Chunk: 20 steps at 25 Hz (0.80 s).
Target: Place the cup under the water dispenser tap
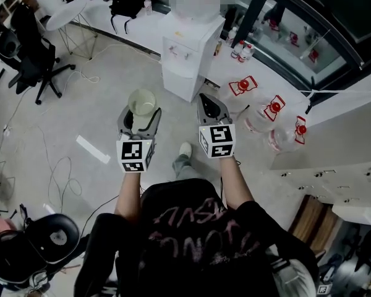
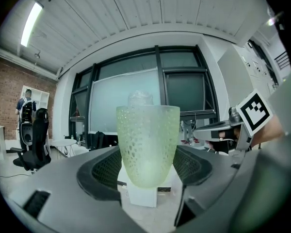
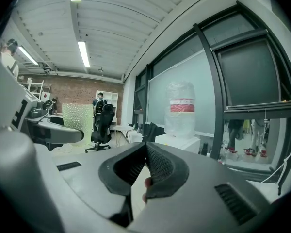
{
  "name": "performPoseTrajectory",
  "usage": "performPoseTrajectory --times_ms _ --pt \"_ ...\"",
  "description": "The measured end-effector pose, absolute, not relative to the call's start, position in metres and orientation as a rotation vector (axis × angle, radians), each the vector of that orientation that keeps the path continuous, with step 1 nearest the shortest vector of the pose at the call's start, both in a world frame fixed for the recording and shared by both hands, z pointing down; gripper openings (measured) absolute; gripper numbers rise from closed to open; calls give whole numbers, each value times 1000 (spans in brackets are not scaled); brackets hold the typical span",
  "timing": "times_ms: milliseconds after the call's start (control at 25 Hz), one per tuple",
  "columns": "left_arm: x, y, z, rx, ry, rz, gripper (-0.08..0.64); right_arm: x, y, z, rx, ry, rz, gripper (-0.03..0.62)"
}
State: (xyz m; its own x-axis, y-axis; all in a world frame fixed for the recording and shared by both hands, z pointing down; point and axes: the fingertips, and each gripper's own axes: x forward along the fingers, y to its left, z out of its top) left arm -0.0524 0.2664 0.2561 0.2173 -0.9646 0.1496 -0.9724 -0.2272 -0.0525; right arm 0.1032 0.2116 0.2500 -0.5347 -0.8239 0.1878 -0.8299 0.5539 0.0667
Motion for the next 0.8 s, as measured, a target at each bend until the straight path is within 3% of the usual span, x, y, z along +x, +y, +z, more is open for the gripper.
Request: performPoseTrajectory --times_ms 800 --pt "-59 66 302 2395 -1849 309 341 78 7 305 1285 -2585 138 14"
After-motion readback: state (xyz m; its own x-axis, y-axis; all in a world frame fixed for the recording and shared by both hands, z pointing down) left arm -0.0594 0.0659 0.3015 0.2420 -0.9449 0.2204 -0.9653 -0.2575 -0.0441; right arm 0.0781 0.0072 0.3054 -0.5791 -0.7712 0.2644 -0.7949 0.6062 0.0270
